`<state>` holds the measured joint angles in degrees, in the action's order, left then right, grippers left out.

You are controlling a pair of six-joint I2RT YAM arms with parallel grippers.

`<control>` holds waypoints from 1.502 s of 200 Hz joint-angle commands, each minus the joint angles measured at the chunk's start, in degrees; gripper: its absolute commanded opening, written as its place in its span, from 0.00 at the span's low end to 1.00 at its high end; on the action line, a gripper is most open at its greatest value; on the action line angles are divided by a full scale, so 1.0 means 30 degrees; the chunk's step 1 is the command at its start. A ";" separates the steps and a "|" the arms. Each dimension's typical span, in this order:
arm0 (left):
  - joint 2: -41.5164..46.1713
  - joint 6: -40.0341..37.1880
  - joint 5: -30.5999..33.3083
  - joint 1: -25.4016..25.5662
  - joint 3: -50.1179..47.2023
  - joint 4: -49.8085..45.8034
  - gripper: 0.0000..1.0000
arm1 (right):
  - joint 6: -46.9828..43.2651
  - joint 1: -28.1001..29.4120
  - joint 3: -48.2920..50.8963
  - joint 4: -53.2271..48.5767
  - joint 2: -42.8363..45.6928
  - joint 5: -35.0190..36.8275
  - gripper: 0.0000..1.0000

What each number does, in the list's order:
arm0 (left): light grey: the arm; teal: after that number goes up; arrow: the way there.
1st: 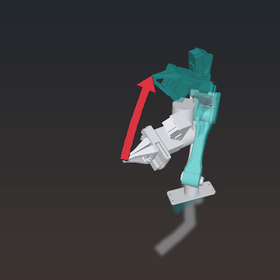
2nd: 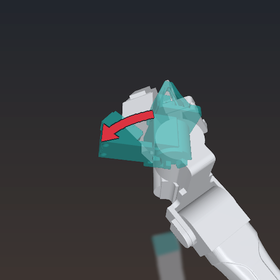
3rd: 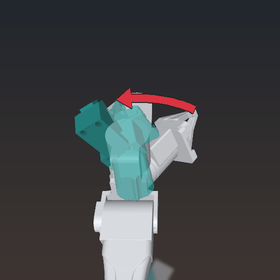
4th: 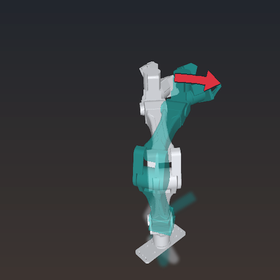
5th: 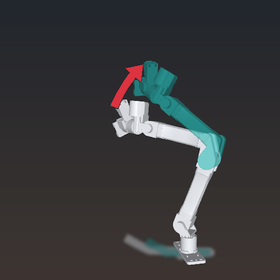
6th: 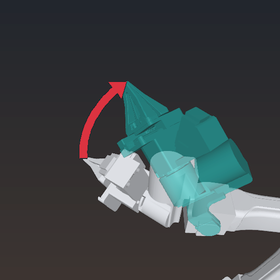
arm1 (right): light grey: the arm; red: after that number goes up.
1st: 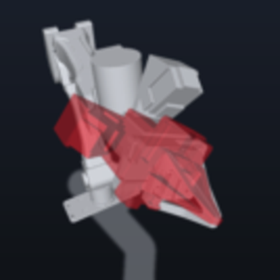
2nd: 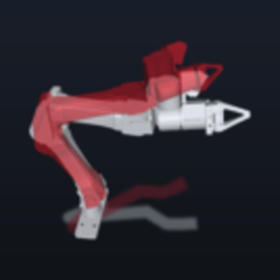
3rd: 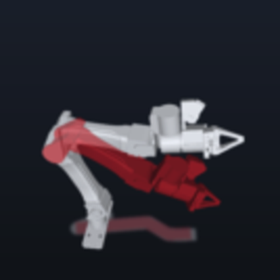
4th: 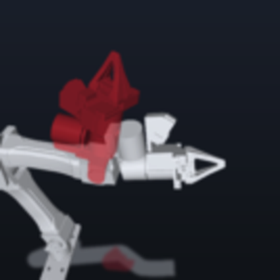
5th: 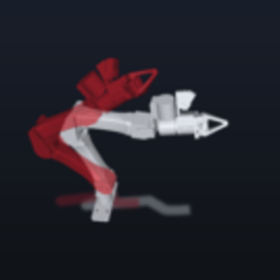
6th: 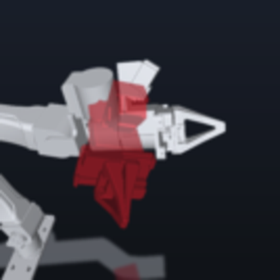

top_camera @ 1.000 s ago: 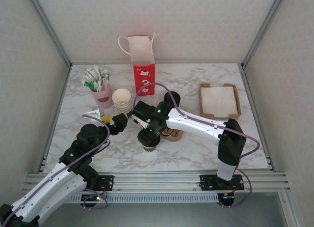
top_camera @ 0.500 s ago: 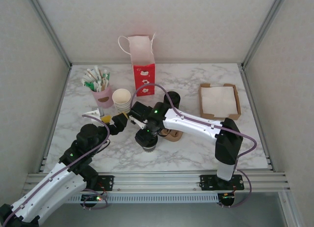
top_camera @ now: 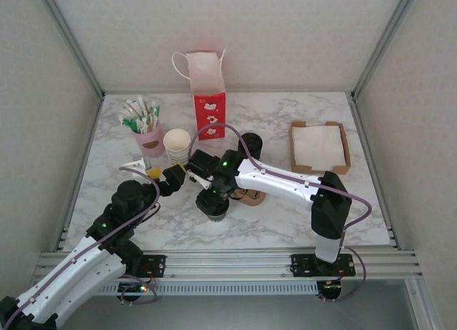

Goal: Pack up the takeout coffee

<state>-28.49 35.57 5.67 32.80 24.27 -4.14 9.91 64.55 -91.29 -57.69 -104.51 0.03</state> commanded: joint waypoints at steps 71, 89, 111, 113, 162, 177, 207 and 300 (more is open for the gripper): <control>0.0170 -0.0285 0.0508 -0.0210 -0.0130 0.0168 1.00 | 0.0438 0.0304 0.0156 -0.0164 -0.0430 0.0262 0.71; 0.0152 -0.0285 0.0512 -0.0209 -0.0121 0.0182 1.00 | 0.0495 0.0388 0.0309 -0.0124 -0.0402 0.0337 0.71; 0.0151 -0.0285 0.0540 -0.0224 -0.0122 0.0171 1.00 | 0.0502 0.0504 0.0460 -0.0210 -0.0450 0.0537 0.71; 0.0151 -0.0300 0.0541 -0.0213 -0.0122 0.0177 1.00 | 0.0526 0.0511 0.0473 -0.0219 -0.0484 0.0565 0.71; 0.0133 -0.0306 0.0571 -0.0210 -0.0118 0.0231 1.00 | 0.0589 0.0706 0.1064 -0.0136 -0.0626 0.0983 0.71; 0.0122 -0.0285 0.0570 -0.0210 -0.0110 0.0264 1.00 | 0.0622 0.0718 0.1244 -0.0140 -0.0699 0.1145 0.71; 0.0122 -0.0285 0.0600 -0.0210 -0.0107 0.0247 1.00 | 0.0620 0.0718 0.1700 0.0246 -0.0728 0.1047 0.71; 0.0239 -0.0227 0.0746 -0.0213 -0.0150 0.0159 1.00 | 0.0541 0.0758 0.0361 -0.0069 -0.0275 0.1228 0.79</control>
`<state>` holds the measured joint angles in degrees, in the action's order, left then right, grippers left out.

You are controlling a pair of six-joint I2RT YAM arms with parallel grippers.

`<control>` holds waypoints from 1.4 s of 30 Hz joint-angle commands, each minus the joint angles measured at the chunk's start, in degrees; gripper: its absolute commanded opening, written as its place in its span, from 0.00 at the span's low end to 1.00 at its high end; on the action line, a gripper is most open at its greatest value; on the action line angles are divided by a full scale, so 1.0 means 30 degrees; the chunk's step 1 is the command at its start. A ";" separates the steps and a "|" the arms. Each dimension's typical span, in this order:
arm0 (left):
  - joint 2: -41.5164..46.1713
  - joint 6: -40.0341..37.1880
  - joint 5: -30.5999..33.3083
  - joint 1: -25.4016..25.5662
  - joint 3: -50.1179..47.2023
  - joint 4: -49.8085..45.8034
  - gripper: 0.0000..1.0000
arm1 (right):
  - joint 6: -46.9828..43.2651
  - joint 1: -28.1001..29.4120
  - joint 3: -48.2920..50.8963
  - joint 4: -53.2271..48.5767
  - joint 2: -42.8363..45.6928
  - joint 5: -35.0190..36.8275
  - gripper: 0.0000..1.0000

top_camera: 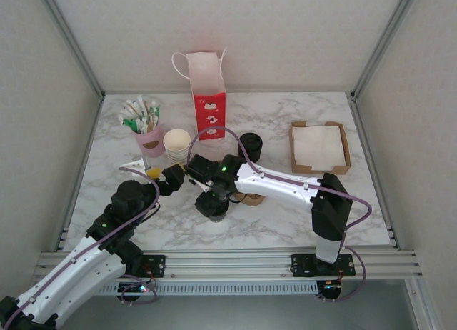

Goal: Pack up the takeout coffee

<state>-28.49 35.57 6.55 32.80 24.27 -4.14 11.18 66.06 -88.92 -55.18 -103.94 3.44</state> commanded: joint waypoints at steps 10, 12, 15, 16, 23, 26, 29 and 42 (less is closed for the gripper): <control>0.0358 -0.0197 0.0426 -0.0209 -0.0178 -0.0003 1.00 | 0.0217 0.0255 -0.1135 -0.1086 -0.0425 -0.0009 0.86; 0.0371 -0.0175 0.0411 -0.0210 -0.0200 0.0030 1.00 | 0.0255 0.0271 -0.1193 -0.1032 -0.0290 -0.0009 0.87; 0.0331 -0.0139 0.0367 -0.0217 -0.0236 0.0011 1.00 | 0.0246 0.0272 -0.1261 -0.0979 -0.0216 -0.0115 0.91; 0.0300 -0.0139 0.0367 -0.0210 -0.0211 0.0025 1.00 | 0.0230 0.0250 -0.1239 -0.0937 -0.0165 -0.0191 0.92; 0.0167 -0.0021 0.0028 -0.0211 -0.0093 -0.0135 1.00 | 0.0431 0.0260 -0.1377 -0.1093 0.0286 0.0087 0.93; -0.0104 -0.0077 -0.0511 -0.0225 0.0237 -0.0554 0.99 | 0.0605 0.0237 -0.1283 -0.1084 0.0911 0.0105 0.94; -0.0465 -0.0138 -0.1084 -0.0209 0.0731 -0.1178 0.96 | 0.0869 0.0254 -0.0973 -0.0981 0.1695 0.0132 0.94; -0.3526 -0.0109 -0.6228 0.0339 0.3306 -0.3993 0.45 | 0.3765 -0.1855 0.4398 0.2949 0.7117 -0.3048 0.54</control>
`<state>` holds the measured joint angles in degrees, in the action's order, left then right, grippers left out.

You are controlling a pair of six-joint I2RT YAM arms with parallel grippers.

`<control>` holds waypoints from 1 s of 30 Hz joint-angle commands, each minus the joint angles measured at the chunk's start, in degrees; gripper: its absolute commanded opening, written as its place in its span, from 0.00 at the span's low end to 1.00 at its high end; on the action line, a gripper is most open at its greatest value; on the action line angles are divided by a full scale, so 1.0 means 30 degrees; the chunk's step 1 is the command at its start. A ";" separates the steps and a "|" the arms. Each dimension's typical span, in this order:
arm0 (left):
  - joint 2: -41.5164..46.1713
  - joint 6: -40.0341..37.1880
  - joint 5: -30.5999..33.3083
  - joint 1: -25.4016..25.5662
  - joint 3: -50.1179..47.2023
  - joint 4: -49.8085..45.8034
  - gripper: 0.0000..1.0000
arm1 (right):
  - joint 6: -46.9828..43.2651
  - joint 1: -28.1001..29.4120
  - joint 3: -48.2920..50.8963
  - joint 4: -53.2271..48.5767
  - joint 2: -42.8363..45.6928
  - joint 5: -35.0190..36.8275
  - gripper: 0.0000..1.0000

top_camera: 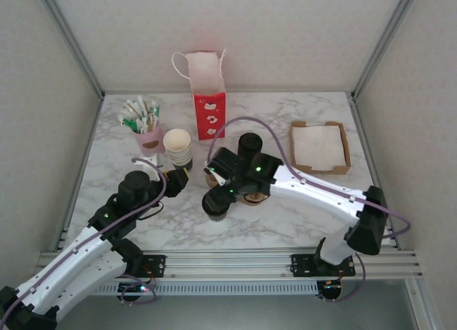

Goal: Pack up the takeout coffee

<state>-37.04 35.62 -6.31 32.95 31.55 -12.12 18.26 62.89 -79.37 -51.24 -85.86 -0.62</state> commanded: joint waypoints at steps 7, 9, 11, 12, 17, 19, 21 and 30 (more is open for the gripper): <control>-0.3109 -0.0073 -0.3784 0.2101 0.1597 -0.2641 0.35 | 0.3341 -0.2985 0.4956 0.4999 0.2981 -0.5001 0.00; -0.3538 0.0006 -0.4383 0.2427 0.1618 -0.2545 0.33 | 0.3713 -0.3417 0.5564 0.5676 0.3067 -0.5721 0.00; -0.3835 0.0112 -0.4482 0.2874 0.1619 -0.2485 0.33 | 0.4154 -0.3928 0.6233 0.6620 0.3011 -0.6803 0.00; -0.3986 0.0110 -0.4486 0.3021 0.1656 -0.2528 0.33 | 0.4336 -0.4096 0.6396 0.6877 0.2887 -0.7016 0.00; -0.4454 0.0053 -0.4020 0.3510 0.1645 -0.2665 0.33 | 0.4580 -0.4322 0.6726 0.7471 0.2157 -0.7574 0.00; -0.4513 0.0008 -0.3898 0.3563 0.1583 -0.2593 0.33 | 0.4657 -0.4324 0.6850 0.7584 0.1947 -0.7589 0.00; -0.4613 -0.0035 -0.3849 0.3607 0.1525 -0.2502 0.33 | 0.4737 -0.4341 0.6971 0.7705 0.1820 -0.7627 0.00; -0.5283 -0.0154 -0.3926 0.3767 0.1207 -0.1938 0.33 | 0.4855 -0.4398 0.7173 0.7415 0.1548 -0.7153 0.00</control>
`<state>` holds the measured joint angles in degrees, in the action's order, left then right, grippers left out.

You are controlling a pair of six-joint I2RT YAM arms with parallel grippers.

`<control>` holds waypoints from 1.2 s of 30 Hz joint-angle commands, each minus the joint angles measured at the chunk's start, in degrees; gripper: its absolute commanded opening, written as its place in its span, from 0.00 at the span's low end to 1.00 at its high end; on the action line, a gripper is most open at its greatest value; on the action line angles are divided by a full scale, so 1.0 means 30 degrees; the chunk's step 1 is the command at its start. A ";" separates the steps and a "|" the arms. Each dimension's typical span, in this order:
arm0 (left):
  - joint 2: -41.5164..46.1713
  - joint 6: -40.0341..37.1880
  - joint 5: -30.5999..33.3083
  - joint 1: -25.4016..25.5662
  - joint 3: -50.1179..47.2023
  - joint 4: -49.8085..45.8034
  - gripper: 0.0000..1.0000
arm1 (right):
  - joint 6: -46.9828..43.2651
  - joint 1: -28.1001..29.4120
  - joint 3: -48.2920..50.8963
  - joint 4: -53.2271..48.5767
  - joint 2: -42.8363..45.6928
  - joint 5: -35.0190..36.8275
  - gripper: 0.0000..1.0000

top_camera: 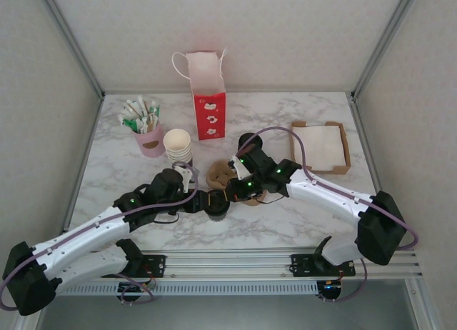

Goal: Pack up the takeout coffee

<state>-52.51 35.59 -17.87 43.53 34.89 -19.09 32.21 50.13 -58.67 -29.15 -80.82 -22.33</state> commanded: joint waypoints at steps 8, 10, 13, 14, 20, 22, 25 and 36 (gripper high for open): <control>-0.0522 -0.0146 0.0040 0.0403 -0.0176 0.0699 0.33 | 0.0281 -0.0157 0.0528 0.0070 0.0093 0.0234 0.00; -0.0587 -0.0145 0.0100 0.0443 -0.0212 0.0734 0.33 | 0.0283 -0.0168 0.0618 0.0075 0.0095 0.0270 0.00; -0.0643 -0.0146 0.0180 0.0488 -0.0378 0.0781 0.32 | 0.0373 -0.0186 0.0775 0.0207 -0.0082 0.0158 0.00; -0.0650 -0.0145 0.0184 0.0491 -0.0405 0.0819 0.32 | 0.0411 -0.0194 0.0822 0.0245 -0.0111 0.0141 0.00; -0.0750 -0.0117 0.0280 0.0535 -0.0526 0.0883 0.32 | 0.0464 -0.0186 0.1013 0.0370 -0.0271 0.0088 0.00; -0.0800 -0.0117 0.0302 0.0547 -0.0513 0.0839 0.32 | 0.0456 -0.0186 0.0984 0.0340 -0.0216 0.0062 0.00; -0.0751 -0.0102 0.0362 0.0549 -0.0520 0.0795 0.31 | 0.0453 -0.0186 0.0871 0.0202 0.0011 0.0155 0.00; 0.0117 0.0073 0.1325 0.0547 -0.0294 0.0301 0.33 | 0.0368 -0.0186 0.0486 -0.0040 0.1286 0.0803 0.00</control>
<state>-53.87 35.62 -16.03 44.56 34.00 -17.47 32.86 49.76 -57.39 -28.12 -78.94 -21.26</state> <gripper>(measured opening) 0.322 0.038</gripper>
